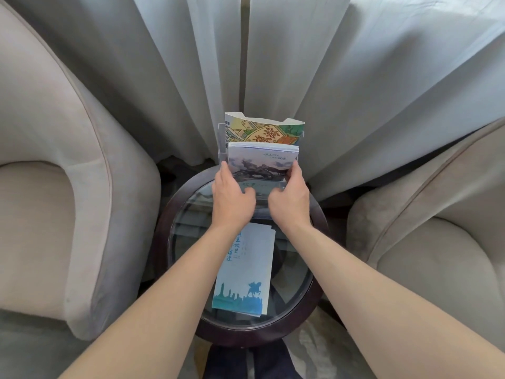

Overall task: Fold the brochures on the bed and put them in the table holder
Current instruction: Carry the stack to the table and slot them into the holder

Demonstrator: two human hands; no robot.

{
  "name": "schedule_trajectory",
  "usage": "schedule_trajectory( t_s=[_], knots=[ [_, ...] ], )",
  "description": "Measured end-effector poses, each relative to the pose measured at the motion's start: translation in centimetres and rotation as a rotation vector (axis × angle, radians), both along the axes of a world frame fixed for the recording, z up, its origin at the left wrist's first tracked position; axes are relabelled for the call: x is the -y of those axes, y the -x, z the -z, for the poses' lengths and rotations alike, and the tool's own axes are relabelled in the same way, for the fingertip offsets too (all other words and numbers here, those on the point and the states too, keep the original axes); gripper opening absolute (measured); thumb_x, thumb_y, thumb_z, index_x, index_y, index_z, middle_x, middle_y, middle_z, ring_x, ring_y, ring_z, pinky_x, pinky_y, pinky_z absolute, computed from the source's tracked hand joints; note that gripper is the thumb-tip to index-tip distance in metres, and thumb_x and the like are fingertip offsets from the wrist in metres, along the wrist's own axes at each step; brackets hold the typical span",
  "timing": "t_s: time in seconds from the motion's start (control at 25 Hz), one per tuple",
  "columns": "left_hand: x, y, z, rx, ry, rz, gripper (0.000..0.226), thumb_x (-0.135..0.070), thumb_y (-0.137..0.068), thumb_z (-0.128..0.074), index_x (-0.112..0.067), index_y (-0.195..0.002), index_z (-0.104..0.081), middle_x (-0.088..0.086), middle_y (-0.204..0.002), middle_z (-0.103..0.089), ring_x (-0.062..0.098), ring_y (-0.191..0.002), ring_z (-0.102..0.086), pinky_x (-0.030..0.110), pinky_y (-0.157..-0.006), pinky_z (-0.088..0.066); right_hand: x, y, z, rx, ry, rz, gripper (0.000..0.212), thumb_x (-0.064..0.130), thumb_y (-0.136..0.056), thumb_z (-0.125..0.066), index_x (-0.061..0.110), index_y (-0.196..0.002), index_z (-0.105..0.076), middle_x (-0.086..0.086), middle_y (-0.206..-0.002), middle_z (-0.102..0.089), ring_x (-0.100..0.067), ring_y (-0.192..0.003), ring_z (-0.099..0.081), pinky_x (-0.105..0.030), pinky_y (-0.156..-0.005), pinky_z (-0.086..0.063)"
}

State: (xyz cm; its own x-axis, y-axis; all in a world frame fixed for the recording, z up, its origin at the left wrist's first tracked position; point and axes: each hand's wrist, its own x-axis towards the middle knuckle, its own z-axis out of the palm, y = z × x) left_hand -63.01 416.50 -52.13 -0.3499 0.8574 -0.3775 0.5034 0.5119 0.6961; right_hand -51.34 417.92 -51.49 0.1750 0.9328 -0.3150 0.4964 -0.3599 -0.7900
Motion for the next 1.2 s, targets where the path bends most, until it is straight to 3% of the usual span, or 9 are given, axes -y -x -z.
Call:
schedule_trajectory(
  t_s=[0.16, 0.28, 0.36, 0.44, 0.6, 0.72, 0.84, 1.04, 1.2],
  knots=[
    [0.5, 0.3, -0.1, 0.001, -0.006, -0.038, 0.074, -0.017, -0.090, -0.058, -0.015, -0.153, -0.020, 0.008, -0.154, -0.030, 0.027, -0.143, -0.024, 0.049, -0.116, -0.031, 0.6, 0.1, -0.3, -0.029, -0.027, 0.024, 0.062, 0.001, -0.085, -0.052, 0.031, -0.138, -0.039, 0.006, -0.131, -0.056, -0.014, -0.122, -0.053, -0.035, -0.096, -0.053],
    [2.1, 0.6, 0.3, 0.024, 0.001, -0.065, 0.071, -0.016, -0.089, -0.057, -0.016, -0.152, -0.023, 0.008, -0.151, -0.033, 0.027, -0.141, -0.027, 0.050, -0.115, -0.031, 2.3, -0.1, 0.2, 0.011, -0.024, 0.073, 0.062, 0.004, -0.089, -0.054, 0.028, -0.144, -0.036, 0.008, -0.137, -0.049, -0.010, -0.125, -0.048, -0.024, -0.095, -0.042],
    [4.0, 0.6, 1.0, 0.022, 0.037, -0.079, 0.072, -0.017, -0.091, -0.056, -0.017, -0.154, -0.021, 0.006, -0.152, -0.032, 0.027, -0.142, -0.027, 0.046, -0.116, -0.030, 4.1, -0.5, 1.0, 0.045, -0.001, 0.091, 0.056, 0.004, -0.089, -0.053, 0.024, -0.141, -0.042, 0.007, -0.133, -0.052, -0.011, -0.120, -0.051, -0.024, -0.093, -0.042],
    [6.2, 0.6, 2.2, 0.024, 0.108, -0.086, 0.073, -0.017, -0.093, -0.055, -0.017, -0.156, -0.017, 0.006, -0.156, -0.027, 0.026, -0.144, -0.023, 0.043, -0.116, -0.026, 6.1, -1.0, 2.4, 0.094, 0.080, 0.087, 0.051, 0.004, -0.089, -0.052, 0.021, -0.136, -0.047, 0.004, -0.130, -0.056, -0.014, -0.118, -0.054, -0.026, -0.092, -0.041],
    [10.6, 0.9, 5.3, 0.060, 0.367, 0.006, 0.075, -0.019, -0.096, -0.055, -0.010, -0.156, -0.011, 0.010, -0.162, -0.017, 0.029, -0.148, -0.017, 0.042, -0.117, -0.022, 10.1, -1.5, 5.3, 0.149, 0.329, 0.026, 0.056, 0.007, -0.090, -0.050, 0.018, -0.145, -0.042, -0.001, -0.144, -0.051, -0.021, -0.129, -0.049, -0.031, -0.099, -0.039],
    [12.4, 0.7, 6.8, 0.059, 0.466, 0.052, 0.062, -0.018, -0.092, -0.055, -0.005, -0.146, -0.028, 0.016, -0.151, -0.032, 0.034, -0.138, -0.032, 0.049, -0.113, -0.031, 12.1, -1.2, 6.7, 0.139, 0.404, -0.017, 0.053, 0.006, -0.088, -0.050, 0.016, -0.140, -0.045, -0.006, -0.137, -0.055, -0.025, -0.121, -0.054, -0.029, -0.087, -0.040],
    [13.5, 0.3, 7.7, 0.016, 0.520, 0.068, 0.054, -0.021, -0.089, -0.054, -0.008, -0.137, -0.034, 0.012, -0.137, -0.044, 0.033, -0.125, -0.043, 0.052, -0.101, -0.042, 13.4, -0.8, 8.0, 0.125, 0.517, -0.054, 0.046, 0.006, -0.085, -0.050, 0.013, -0.131, -0.047, -0.010, -0.125, -0.059, -0.029, -0.110, -0.059, -0.040, -0.090, -0.051],
    [14.5, -0.2, 8.5, -0.019, 0.553, 0.047, 0.043, -0.028, -0.090, -0.057, -0.013, -0.125, -0.039, 0.010, -0.125, -0.045, 0.029, -0.109, -0.051, 0.048, -0.091, -0.050, 14.7, -0.3, 9.1, 0.096, 0.535, -0.011, 0.037, 0.004, -0.080, -0.057, 0.014, -0.116, -0.053, -0.007, -0.115, -0.062, -0.026, -0.099, -0.061, -0.041, -0.082, -0.055],
    [14.5, 0.1, 9.2, 0.020, 0.562, 0.007, 0.033, -0.030, -0.091, -0.057, -0.014, -0.118, -0.046, 0.009, -0.120, -0.042, 0.028, -0.110, -0.048, 0.047, -0.093, -0.050, 14.4, -0.9, 9.9, 0.083, 0.580, 0.054, 0.057, 0.007, -0.083, -0.057, 0.008, -0.138, -0.045, -0.010, -0.126, -0.060, -0.029, -0.111, -0.060, -0.046, -0.090, -0.055]
  ],
)
